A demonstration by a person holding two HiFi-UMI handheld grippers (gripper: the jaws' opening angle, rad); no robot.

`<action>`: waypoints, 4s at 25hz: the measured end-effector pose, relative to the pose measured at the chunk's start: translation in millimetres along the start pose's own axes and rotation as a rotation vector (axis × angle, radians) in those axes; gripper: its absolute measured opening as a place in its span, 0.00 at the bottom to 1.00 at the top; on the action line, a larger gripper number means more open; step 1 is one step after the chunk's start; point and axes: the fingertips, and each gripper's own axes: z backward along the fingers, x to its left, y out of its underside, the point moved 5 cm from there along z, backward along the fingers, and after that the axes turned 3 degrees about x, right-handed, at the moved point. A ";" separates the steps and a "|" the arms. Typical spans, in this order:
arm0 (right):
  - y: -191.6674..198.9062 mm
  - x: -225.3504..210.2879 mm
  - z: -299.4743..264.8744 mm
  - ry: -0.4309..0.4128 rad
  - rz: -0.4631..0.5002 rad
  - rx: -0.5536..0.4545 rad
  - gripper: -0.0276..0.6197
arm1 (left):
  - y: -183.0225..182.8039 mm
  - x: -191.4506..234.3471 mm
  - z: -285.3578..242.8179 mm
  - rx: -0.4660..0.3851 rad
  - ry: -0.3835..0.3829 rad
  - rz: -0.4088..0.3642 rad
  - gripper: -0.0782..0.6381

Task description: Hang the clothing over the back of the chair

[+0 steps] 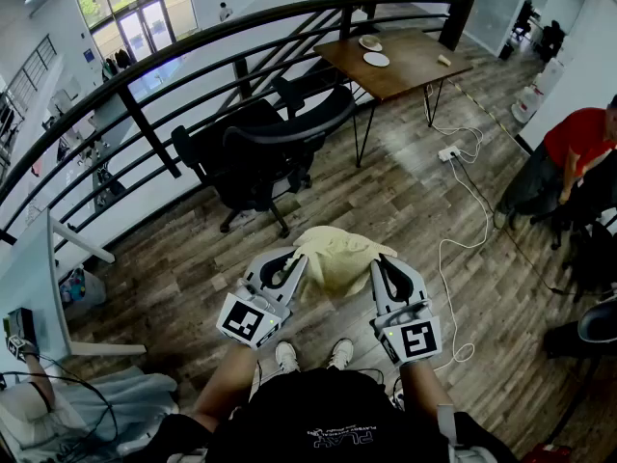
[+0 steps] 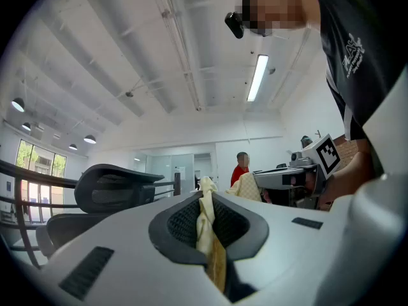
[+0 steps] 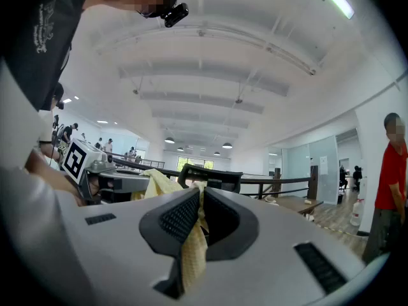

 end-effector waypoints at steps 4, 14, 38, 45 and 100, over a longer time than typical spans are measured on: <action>-1.2 6.8 4.6 -0.014 0.038 0.000 0.09 | -5.2 -7.9 4.0 -0.027 -0.002 -0.067 0.14; 10.9 16.4 15.6 -0.052 0.030 0.047 0.09 | -7.1 -12.4 19.1 -0.022 0.000 -0.059 0.14; -25.3 55.0 9.7 0.104 0.001 -0.006 0.09 | -29.1 19.7 49.1 -0.033 0.127 -0.085 0.14; -24.1 55.4 6.3 0.131 -0.017 -0.013 0.09 | -28.8 22.5 42.6 -0.039 0.157 -0.081 0.14; -43.7 -118.3 -159.1 -0.275 -0.127 -0.237 0.09 | -55.5 89.9 -122.6 -0.039 -0.168 -0.181 0.14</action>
